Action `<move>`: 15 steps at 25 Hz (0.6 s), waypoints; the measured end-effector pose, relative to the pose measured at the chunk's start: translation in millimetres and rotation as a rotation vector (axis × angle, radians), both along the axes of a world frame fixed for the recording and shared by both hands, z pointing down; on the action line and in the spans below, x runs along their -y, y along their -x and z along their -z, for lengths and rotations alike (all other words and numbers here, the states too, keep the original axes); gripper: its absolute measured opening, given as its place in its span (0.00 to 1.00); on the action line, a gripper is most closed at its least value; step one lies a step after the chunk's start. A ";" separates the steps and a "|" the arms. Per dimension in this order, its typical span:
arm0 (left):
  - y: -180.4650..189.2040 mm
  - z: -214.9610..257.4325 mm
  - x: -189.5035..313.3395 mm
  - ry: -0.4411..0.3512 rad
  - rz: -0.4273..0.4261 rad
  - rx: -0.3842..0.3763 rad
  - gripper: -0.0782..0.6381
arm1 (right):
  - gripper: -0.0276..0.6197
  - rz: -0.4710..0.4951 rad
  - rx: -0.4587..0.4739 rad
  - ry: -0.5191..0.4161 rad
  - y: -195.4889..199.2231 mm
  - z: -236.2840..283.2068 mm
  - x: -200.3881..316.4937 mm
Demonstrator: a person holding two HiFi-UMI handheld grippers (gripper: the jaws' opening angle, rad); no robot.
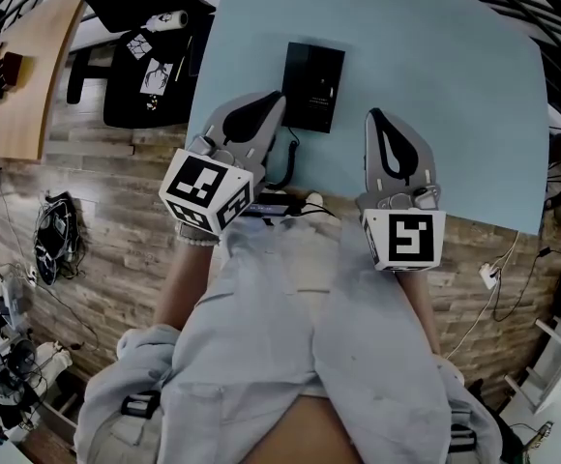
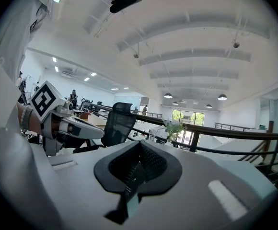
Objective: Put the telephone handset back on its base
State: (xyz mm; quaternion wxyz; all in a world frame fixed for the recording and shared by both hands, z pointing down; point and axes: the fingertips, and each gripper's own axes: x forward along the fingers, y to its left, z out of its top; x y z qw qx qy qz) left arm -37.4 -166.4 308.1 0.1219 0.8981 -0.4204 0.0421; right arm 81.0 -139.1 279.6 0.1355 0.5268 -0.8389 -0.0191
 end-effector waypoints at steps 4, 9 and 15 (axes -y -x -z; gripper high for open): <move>1.8 -0.1 0.6 -0.001 0.004 -0.001 0.11 | 0.05 0.005 -0.005 -0.003 1.9 0.3 0.1; 2.1 -0.2 0.7 0.004 0.004 0.000 0.11 | 0.05 0.007 -0.010 -0.001 2.8 1.1 -0.1; 3.2 -4.6 3.6 0.015 -0.005 0.004 0.11 | 0.05 0.007 -0.013 0.007 5.9 -2.0 3.3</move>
